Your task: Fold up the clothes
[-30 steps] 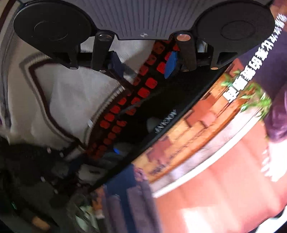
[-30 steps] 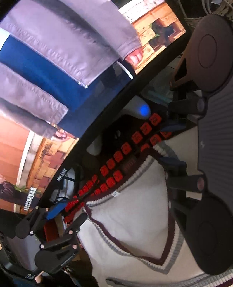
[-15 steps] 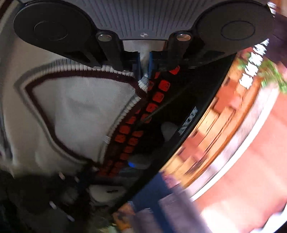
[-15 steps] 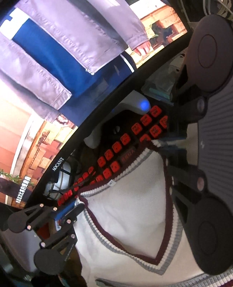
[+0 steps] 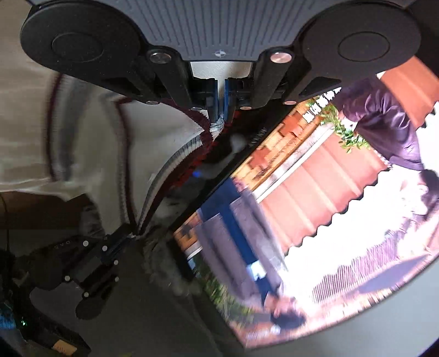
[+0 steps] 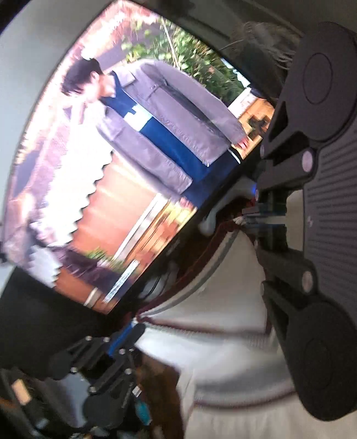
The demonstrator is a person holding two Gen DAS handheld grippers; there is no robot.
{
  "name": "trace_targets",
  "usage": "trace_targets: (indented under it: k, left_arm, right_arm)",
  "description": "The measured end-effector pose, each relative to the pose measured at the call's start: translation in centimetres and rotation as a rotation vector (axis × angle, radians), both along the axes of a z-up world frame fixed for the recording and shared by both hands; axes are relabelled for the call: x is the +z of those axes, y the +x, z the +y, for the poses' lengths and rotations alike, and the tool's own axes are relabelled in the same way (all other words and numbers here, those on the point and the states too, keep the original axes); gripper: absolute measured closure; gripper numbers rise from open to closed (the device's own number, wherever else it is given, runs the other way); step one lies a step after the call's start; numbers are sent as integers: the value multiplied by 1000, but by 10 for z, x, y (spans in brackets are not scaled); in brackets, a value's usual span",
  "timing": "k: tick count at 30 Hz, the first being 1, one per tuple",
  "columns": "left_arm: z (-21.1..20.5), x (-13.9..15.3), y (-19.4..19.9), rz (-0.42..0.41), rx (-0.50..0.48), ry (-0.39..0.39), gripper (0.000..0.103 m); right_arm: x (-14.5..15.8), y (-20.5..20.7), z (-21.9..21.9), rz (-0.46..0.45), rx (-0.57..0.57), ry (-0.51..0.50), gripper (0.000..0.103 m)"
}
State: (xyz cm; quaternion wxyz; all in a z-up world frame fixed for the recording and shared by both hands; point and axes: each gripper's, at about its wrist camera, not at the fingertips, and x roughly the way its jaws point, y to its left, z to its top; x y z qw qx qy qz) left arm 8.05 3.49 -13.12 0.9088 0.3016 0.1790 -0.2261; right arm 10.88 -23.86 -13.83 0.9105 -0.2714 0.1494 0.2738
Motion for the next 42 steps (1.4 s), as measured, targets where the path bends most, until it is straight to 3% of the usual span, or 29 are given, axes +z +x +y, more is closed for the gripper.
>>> trace_targets:
  k: [3, 10, 16, 18, 24, 28, 32, 39, 42]
  left_arm:
    - [-1, -2, -46, -3, -24, -26, 99]
    - [-7, -32, -139, 27, -41, -81, 99]
    - [-16, -88, -167, 129, 40, -155, 99]
    - [-20, -102, -174, 121, 63, -149, 99]
    - [-25, -98, -190, 47, 47, -128, 99]
    - [-27, -111, -189, 120, 15, -83, 99]
    - [-27, -121, -191, 176, 7, -68, 98]
    - [-5, -109, -199, 266, 10, -124, 86]
    - [16, -91, -200, 281, 34, -242, 85]
  right_arm:
    - [3, -46, -1, -22, 2, 17, 99]
    - [-62, -146, -8, 52, -7, 95, 99]
    - [-122, -176, -11, 153, -67, 193, 99]
    - [-133, -182, -12, 156, -89, 217, 99]
    - [-128, -198, -13, 77, -86, 198, 99]
    - [-143, -199, -12, 124, -68, 163, 99]
    - [-147, -200, -19, 165, -57, 198, 98]
    - [-139, -201, -51, 279, -31, 300, 90]
    - [-121, -195, -77, 299, -57, 443, 89]
